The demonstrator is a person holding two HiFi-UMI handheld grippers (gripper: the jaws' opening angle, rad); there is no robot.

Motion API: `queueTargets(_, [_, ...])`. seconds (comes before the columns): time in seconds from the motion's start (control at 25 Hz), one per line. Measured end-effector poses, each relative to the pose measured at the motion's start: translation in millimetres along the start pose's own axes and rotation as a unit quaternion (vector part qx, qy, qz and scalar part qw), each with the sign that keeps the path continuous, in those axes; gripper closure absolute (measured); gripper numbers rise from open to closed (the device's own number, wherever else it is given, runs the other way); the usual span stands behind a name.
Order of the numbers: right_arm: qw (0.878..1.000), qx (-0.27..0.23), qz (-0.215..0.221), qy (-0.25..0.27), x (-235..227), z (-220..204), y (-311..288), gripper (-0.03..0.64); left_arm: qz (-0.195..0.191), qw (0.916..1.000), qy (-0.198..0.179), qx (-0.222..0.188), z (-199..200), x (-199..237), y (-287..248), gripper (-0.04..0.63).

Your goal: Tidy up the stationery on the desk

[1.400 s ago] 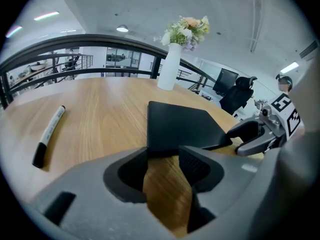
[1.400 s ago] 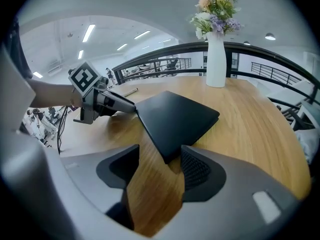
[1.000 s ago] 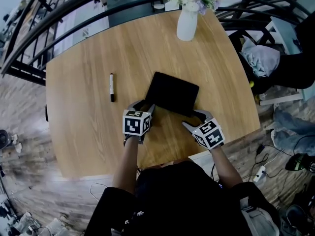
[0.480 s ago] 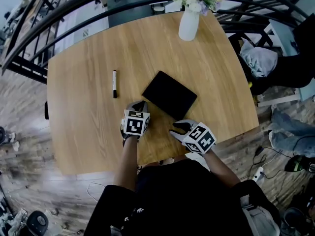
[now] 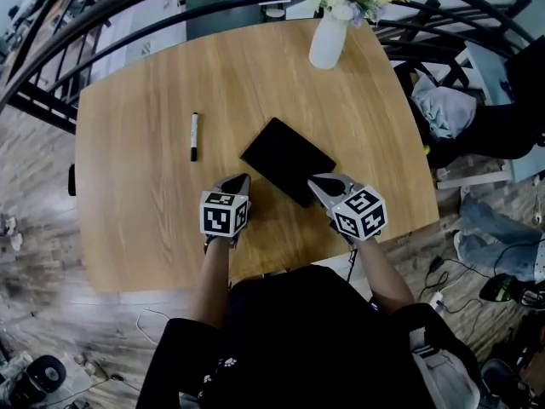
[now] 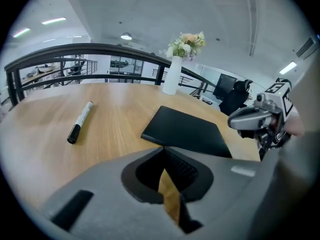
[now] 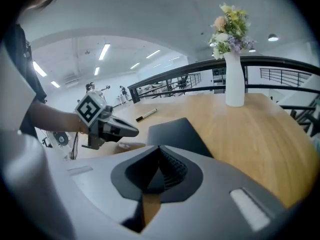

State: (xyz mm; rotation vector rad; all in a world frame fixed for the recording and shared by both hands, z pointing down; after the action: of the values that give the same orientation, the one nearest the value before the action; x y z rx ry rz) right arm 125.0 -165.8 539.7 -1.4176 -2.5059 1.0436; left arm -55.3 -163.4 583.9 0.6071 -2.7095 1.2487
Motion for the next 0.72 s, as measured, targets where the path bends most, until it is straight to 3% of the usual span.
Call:
queueTargets(0.12, [1.0, 0.008, -0.02, 0.018, -29, 11, 0, 0.603, -0.009, 0.9996, 0.025, -0.011, 2, -10, 1, 0.601])
queueTargets(0.24, [0.999, 0.028, -0.022, 0.032, -52, 14, -3, 0.549, -0.019, 0.9979, 0.058, -0.02, 0, -20, -2, 0.593])
queueTargets(0.48, [0.997, 0.07, -0.002, 0.04, -73, 12, -21, 0.473, -0.043, 0.9911, 0.123, -0.026, -6, -36, -3, 0.489])
queueTargets(0.72, [0.994, 0.1, 0.027, 0.035, -82, 5, -37, 0.417, -0.054, 0.9878, 0.144, -0.022, -9, -51, -10, 0.396])
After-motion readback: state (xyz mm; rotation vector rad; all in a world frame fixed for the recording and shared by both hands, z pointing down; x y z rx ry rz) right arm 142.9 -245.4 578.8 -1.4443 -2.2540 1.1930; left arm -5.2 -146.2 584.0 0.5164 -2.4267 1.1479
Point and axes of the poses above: the fingertips, and each gripper's own axes: y backward along the fingers, x to its left, z out of its top, the point moved 3 cm from there along y, backward along the fingers, and after that the axes turned 4 degrees about x, right-handed, at the moved point
